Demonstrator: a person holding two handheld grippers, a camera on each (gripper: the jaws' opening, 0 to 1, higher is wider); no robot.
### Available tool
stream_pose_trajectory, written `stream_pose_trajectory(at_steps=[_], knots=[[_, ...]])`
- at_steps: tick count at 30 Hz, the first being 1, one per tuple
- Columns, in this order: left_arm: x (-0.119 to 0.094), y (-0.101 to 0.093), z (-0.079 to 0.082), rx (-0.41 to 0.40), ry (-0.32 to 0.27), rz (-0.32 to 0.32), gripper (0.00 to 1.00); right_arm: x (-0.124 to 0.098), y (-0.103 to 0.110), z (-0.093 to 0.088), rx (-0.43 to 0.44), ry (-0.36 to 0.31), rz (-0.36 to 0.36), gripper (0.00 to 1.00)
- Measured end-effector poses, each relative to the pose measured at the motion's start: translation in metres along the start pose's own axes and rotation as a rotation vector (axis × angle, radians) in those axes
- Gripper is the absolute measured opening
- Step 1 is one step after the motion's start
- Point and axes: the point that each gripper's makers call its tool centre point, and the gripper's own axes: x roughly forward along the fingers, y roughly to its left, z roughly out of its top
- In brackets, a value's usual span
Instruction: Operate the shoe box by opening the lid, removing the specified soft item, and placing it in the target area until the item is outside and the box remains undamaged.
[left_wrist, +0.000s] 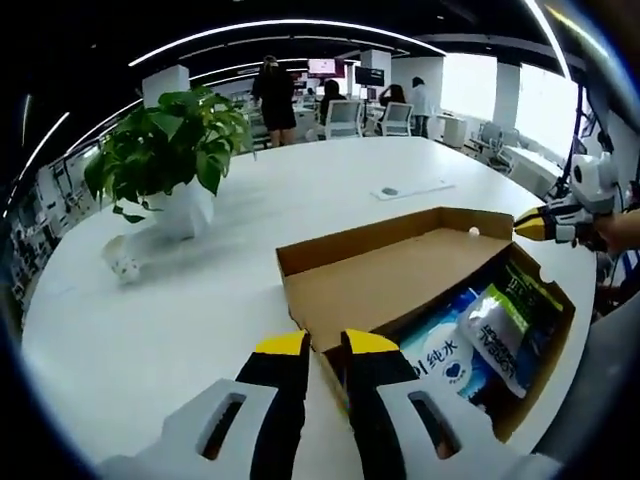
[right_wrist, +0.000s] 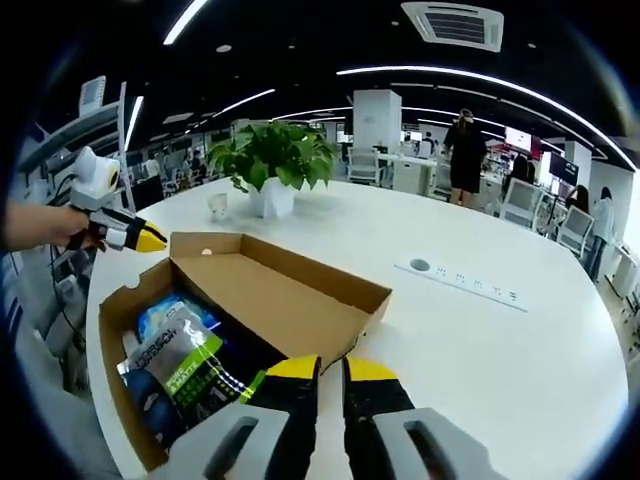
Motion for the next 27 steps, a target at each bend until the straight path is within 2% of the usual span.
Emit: stream_pose_trajectory(at_steps=[6, 14, 21, 27], knots=[[-0.010, -0.028, -0.006, 0.010, 0.003, -0.045, 0.17, -0.017, 0.007, -0.004, 0.023, -0.013, 0.020, 0.09], [-0.014, -0.066, -0.025, -0.002, 0.044, -0.123, 0.19, -0.035, 0.017, -0.013, 0.014, -0.007, 0.052, 0.15], [-0.012, -0.091, -0.038, -0.028, 0.089, -0.186, 0.21, -0.049, 0.029, -0.017, 0.026, 0.003, 0.092, 0.20], [-0.011, -0.108, -0.044, -0.072, 0.113, -0.245, 0.23, -0.059, 0.042, -0.019, 0.017, 0.005, 0.123, 0.26]])
